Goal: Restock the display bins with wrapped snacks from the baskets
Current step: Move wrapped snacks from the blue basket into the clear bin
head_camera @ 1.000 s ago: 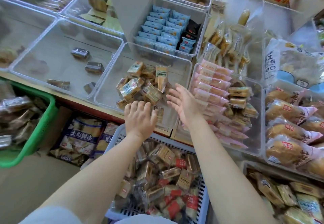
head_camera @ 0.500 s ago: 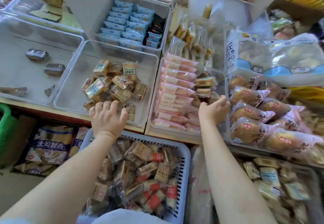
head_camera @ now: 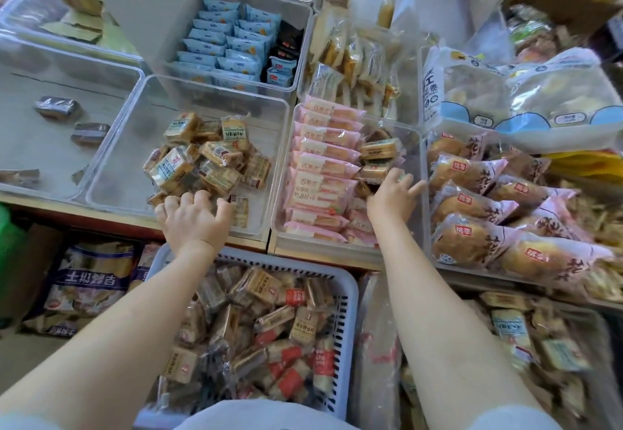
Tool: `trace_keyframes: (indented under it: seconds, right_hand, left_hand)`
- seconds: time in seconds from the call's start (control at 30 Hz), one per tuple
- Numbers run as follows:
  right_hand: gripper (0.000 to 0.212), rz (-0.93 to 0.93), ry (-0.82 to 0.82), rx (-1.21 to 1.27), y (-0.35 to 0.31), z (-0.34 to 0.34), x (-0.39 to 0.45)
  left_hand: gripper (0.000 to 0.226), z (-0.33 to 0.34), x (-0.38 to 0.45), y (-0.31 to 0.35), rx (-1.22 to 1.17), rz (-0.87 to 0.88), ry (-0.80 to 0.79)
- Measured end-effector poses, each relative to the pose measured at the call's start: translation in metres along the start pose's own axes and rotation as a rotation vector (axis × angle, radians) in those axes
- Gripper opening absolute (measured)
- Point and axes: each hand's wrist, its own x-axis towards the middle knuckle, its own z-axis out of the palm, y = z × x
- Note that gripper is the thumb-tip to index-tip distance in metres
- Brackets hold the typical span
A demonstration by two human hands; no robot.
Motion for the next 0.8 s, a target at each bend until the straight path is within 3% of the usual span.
trace_keyframes:
  seconds: [0.37, 0.67, 0.8]
  right_hand:
    - [0.07, 0.111, -0.086, 0.259, -0.005, -0.005, -0.014]
    - [0.047, 0.172, -0.074, 0.74, -0.01, -0.012, -0.085]
    - [0.034, 0.109, -0.08, 0.764, 0.0, -0.027, -0.091]
  left_hand:
    - [0.06, 0.002, 0.0, 0.0, -0.005, -0.001, 0.007]
    - [0.061, 0.0, 0.001, -0.001, -0.007, 0.027, 0.0]
    - [0.064, 0.0, 0.002, -0.002, 0.01, 0.053, -0.032]
